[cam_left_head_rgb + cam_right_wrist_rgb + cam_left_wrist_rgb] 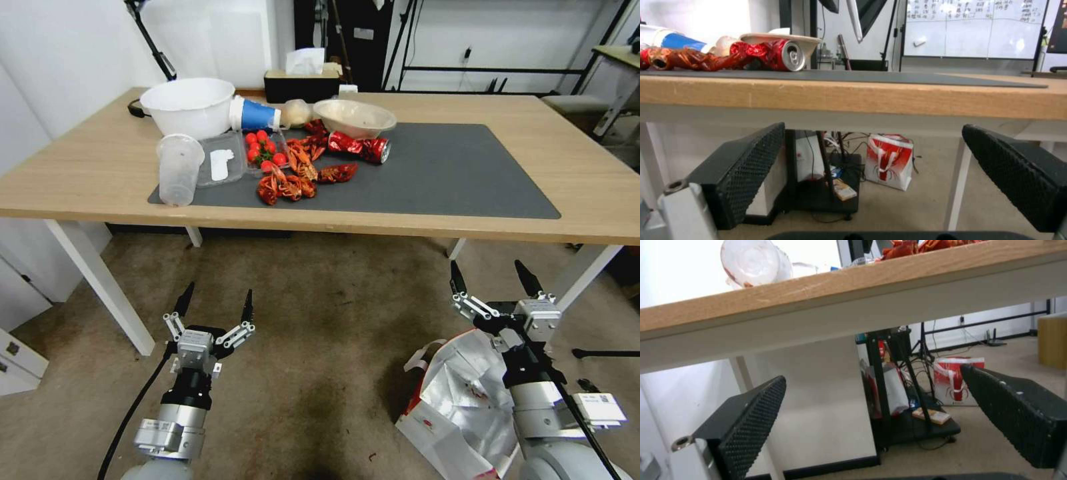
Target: Pick up the food delivery bag from the floor and place it on the table.
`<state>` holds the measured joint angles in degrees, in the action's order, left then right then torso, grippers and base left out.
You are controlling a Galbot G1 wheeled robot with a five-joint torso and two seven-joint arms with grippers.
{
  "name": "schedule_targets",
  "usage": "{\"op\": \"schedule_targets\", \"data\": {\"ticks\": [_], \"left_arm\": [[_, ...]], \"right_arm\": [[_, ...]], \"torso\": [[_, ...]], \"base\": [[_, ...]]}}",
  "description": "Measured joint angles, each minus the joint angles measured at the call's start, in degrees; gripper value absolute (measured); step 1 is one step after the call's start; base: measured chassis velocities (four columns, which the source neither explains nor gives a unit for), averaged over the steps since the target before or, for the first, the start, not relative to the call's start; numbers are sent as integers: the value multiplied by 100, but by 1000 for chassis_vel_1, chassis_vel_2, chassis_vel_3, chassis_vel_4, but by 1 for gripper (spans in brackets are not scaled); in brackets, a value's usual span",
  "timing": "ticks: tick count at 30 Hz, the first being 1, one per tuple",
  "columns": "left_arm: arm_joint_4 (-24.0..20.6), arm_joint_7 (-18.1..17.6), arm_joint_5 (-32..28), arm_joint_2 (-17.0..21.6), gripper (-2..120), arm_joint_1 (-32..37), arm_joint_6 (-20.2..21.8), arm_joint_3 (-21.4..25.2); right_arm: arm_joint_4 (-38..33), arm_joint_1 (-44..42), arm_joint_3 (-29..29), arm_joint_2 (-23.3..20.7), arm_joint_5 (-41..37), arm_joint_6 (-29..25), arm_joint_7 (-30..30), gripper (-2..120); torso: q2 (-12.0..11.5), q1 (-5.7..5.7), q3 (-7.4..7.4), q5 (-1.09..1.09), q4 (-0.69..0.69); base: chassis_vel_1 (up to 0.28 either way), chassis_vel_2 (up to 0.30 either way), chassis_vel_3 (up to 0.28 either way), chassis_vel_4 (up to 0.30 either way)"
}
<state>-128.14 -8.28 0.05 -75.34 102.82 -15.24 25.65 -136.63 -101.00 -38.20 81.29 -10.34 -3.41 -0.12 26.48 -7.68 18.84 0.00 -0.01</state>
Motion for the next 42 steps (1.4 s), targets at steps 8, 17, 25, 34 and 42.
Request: {"op": "schedule_targets", "data": {"ticks": [8,17,25,34,42], "left_arm": [[0,9,17,-6,98,11,-23,-13],[3,21,37,-12,98,21,-51,-31],[3,24,37,-10,98,25,-65,-31],[0,43,37,-9,98,27,-47,-30],[-2,66,38,-14,98,26,-40,-37]], "right_arm": [[0,-4,-7,16,-9,-2,0,100],[-20,-4,-4,42,-10,-6,0,100],[-31,-5,-12,48,-15,-3,-16,100],[-31,-10,-31,44,-23,-4,-32,100],[-20,-2,-30,47,-26,-7,-38,100]], "torso": [[-187,65,-121,0,0],[-401,137,-261,0,0],[-573,197,-376,0,0],[-792,267,-526,0,0],[-975,321,-655,0,0]], "base": [[0,0,0,0],[0,0,0,0],[0,0,0,0],[0,0,0,0],[0,0,0,0]]}}
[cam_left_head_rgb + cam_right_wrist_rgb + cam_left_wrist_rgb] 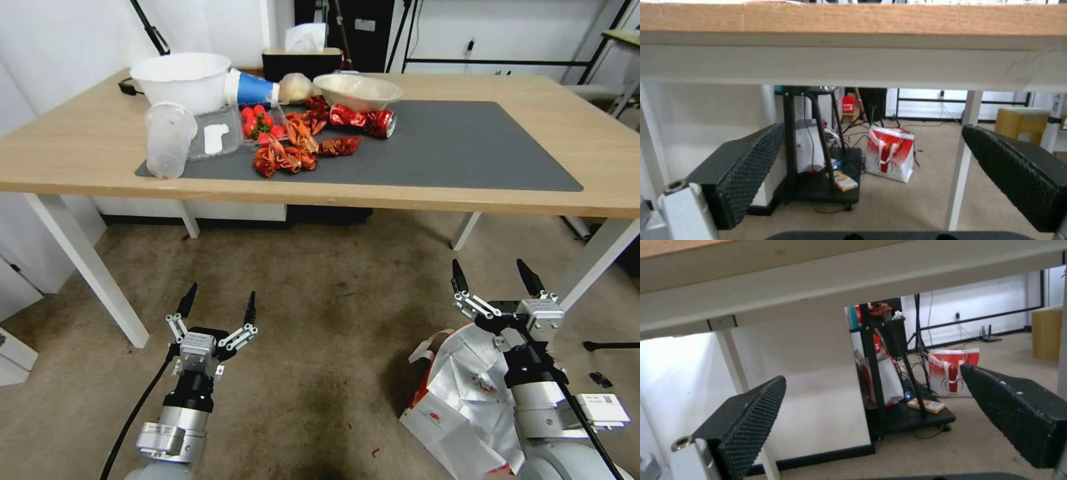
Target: Pick up the food delivery bag from the floor and place it on the table.
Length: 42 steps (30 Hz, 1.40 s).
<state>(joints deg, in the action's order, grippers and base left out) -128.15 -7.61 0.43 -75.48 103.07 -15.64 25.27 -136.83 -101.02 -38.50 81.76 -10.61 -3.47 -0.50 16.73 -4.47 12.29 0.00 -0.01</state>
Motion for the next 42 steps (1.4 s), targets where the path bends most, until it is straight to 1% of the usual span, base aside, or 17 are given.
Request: {"op": "schedule_targets", "data": {"ticks": [6,11,14,19,22,27,29,30,32,37,42], "left_arm": [[14,45,5,-13,98,-2,-1,-23],[23,49,5,-18,98,-4,-1,-27],[27,60,5,-25,99,-5,-3,-31],[35,65,9,-27,99,-7,-4,-38],[51,70,26,-32,99,-8,-7,-52],[66,80,45,-33,99,-8,-12,-66],[67,84,58,-34,99,-5,-13,-73],[67,84,58,-34,99,-5,-13,-73],[68,86,67,-37,99,1,-18,-76],[76,87,86,-37,99,7,-27,-89],[86,76,91,-47,99,8,-52,-125]], "right_arm": [[24,10,2,3,-2,0,-1,100],[47,16,0,4,-3,-19,-10,100],[68,21,-1,9,-3,-33,-21,100],[86,37,-4,10,-3,-35,-23,100],[89,57,-39,-11,-24,-35,-25,100],[92,66,-43,-9,-34,-35,-26,100],[96,92,-64,5,-69,-33,-25,100],[96,92,-64,5,-69,-33,-25,100],[101,116,-109,0,-120,-29,-21,100],[102,117,-133,-16,-149,-26,-12,100],[102,121,-128,-11,-150,-19,-9,100]], "torso": [[-152,42,-109,0,0],[-238,66,-170,0,0],[-333,92,-240,0,0],[-402,115,-285,0,0],[-512,139,-371,0,0],[-598,157,-438,0,0],[-661,167,-493,1,0],[-661,167,-493,1,0],[-729,181,-546,0,0],[-818,202,-615,0,0],[-938,218,-719,0,0]], "base": [[0,0,0,0],[0,0,0,0],[0,0,0,0],[0,0,0,0],[0,0,0,0],[0,0,0,0],[0,0,0,0],[0,0,0,0],[0,0,0,0],[0,0,0,0],[0,0,0,0]]}}
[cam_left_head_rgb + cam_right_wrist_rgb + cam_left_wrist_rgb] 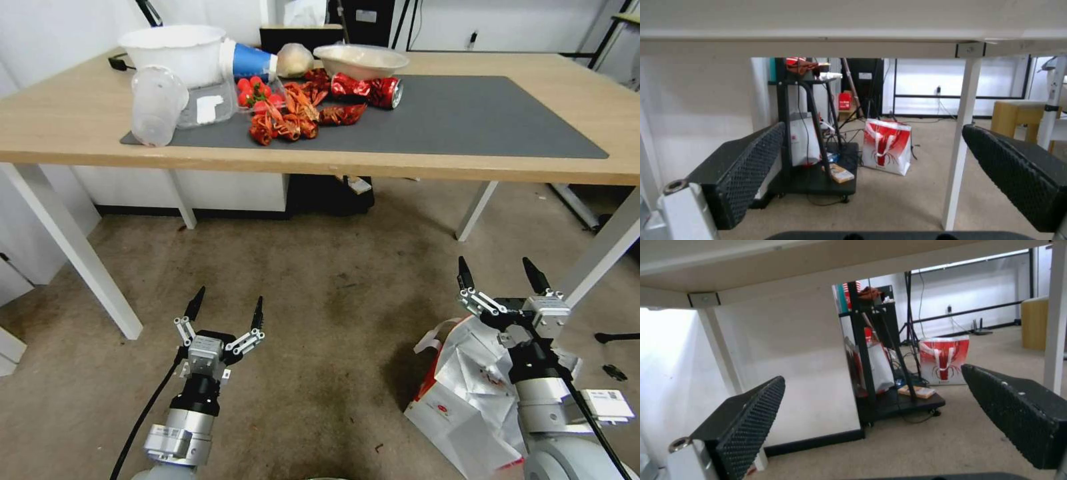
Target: Pick up the food delivery bag from the floor and place it on the table.
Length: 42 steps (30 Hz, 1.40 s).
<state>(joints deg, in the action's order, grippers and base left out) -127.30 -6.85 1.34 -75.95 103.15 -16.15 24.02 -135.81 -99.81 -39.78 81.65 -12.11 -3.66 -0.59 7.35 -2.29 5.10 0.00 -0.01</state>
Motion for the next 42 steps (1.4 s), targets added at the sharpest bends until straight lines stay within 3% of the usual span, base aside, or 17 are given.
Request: {"op": "schedule_targets", "data": {"ticks": [28,42], "left_arm": [[-12,1,-23,11,99,6,-78,-19],[-21,101,-59,9,100,4,-117,-48]], "right_arm": [[-39,38,-20,-3,-55,36,16,100],[-59,53,-35,-10,-78,55,23,100]], "torso": [[-577,60,-511,0,0],[-639,76,-510,0,0]], "base": [[0,0,0,0],[0,0,0,0]]}}
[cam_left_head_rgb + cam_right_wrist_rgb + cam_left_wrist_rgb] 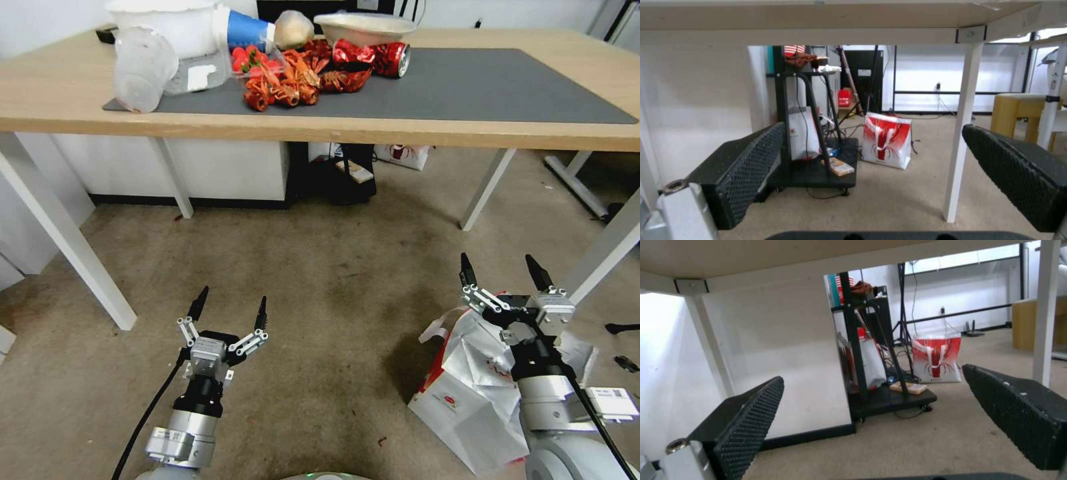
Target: Pick up the food delivery bag from the floor and place it on the table.
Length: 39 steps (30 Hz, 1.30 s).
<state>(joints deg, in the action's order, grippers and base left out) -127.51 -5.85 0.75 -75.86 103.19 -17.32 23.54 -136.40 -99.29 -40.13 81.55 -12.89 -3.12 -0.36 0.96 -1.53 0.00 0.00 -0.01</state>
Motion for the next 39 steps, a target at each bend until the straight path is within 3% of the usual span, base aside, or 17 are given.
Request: {"op": "schedule_targets", "data": {"ticks": [3,8,13,15,16,20,29,39], "left_arm": [[7,7,-3,0,100,-11,-35,-4],[258,3,-9,-8,100,-129,-577,30],[322,-97,15,11,100,-170,-601,49],[322,-183,19,26,100,-201,-534,52],[290,-508,26,58,100,-263,-270,31],[255,-808,4,111,100,-353,-15,31],[176,-828,-489,190,100,-400,310,55],[324,-704,-630,166,97,-451,471,90]], "right_arm": [[0,3,-8,0,-2,2,0,100],[2,-9,-53,-16,-2,89,21,100],[32,1,-146,-59,52,214,69,100],[48,3,-201,-76,134,289,107,100],[89,-3,-302,-84,260,352,169,100],[191,-23,-578,-81,337,389,221,100],[475,-91,-1247,-148,273,282,211,100],[1393,-101,-1760,-219,334,-101,204,100]], "torso": [[8,0,0,0,0],[21,-2,0,-1,0],[27,-3,0,0,0],[31,-4,0,0,0],[34,-4,0,-1,0],[40,-5,0,0,0],[47,-7,0,0,0],[53,-7,0,1,0]], "base": [[0,0,0,0],[0,0,0,0],[0,0,0,0],[0,0,0,0],[0,0,0,0],[0,0,0,0],[0,0,0,0],[0,0,0,0]]}}
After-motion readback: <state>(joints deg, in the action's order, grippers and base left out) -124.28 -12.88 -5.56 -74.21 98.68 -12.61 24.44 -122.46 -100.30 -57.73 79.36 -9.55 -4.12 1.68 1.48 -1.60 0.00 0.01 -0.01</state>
